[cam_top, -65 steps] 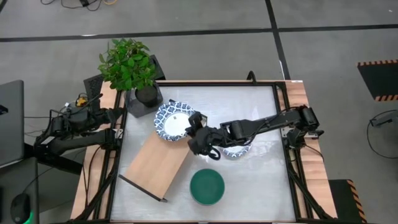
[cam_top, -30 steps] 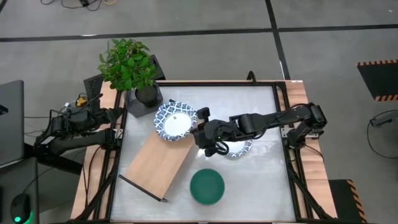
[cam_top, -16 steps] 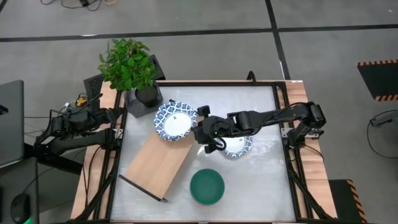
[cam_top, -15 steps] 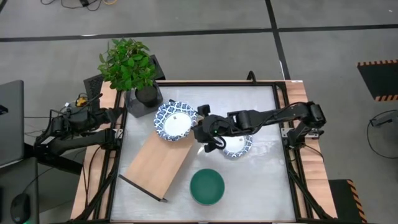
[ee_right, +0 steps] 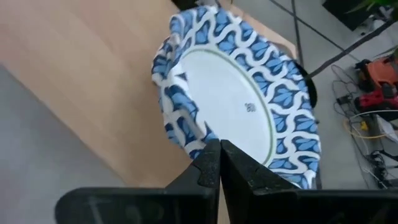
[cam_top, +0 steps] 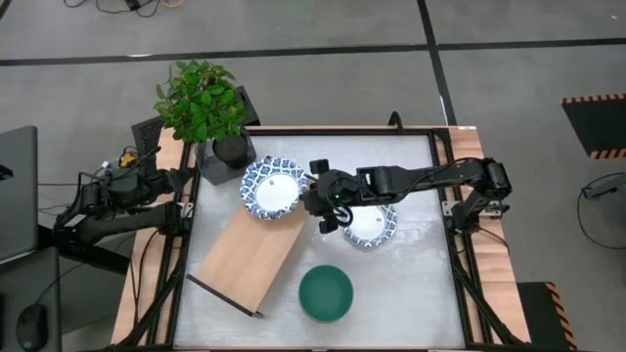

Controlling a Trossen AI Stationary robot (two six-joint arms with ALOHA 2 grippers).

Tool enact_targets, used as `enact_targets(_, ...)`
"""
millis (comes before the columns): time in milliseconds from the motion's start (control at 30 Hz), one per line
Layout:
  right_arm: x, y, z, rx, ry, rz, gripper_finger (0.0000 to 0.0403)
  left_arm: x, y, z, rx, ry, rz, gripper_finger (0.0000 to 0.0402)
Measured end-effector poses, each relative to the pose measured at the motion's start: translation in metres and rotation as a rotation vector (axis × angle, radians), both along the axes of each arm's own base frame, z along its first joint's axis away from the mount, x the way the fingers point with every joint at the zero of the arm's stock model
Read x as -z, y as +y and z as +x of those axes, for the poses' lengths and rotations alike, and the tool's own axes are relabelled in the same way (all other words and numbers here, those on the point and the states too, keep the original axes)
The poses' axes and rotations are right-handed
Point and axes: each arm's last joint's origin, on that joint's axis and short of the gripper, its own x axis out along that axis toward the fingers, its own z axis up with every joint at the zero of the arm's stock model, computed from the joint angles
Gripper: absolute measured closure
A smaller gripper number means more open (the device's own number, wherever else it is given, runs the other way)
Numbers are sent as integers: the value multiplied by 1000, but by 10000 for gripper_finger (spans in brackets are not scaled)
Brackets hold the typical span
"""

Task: Place and stack bowls onto a shelf
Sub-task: Stack the white patterned bowl on the white patterned bowl on the shelf

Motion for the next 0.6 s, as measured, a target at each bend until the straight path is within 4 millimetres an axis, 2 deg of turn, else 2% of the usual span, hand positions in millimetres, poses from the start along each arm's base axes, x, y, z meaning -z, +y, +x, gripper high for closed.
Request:
enact_targets(67,-1,5,0,-18,-7,2,370,0,0,0,-1,-2,-2,159)
enact_targets(233,-22,21,-5,-73,-134,-5,385,0,0,0,-10,-2,1,159)
enact_targets(300,-24,22,-4,-76,-152,-3,385,0,0,0,-14,-1,2,159)
enact_targets(500,12,20,19,-54,-68,3,369,0,0,0,-11,-1,1,159)
enact_targets(600,24,20,21,-58,-7,-6,375,0,0,0,-11,-2,1,159)
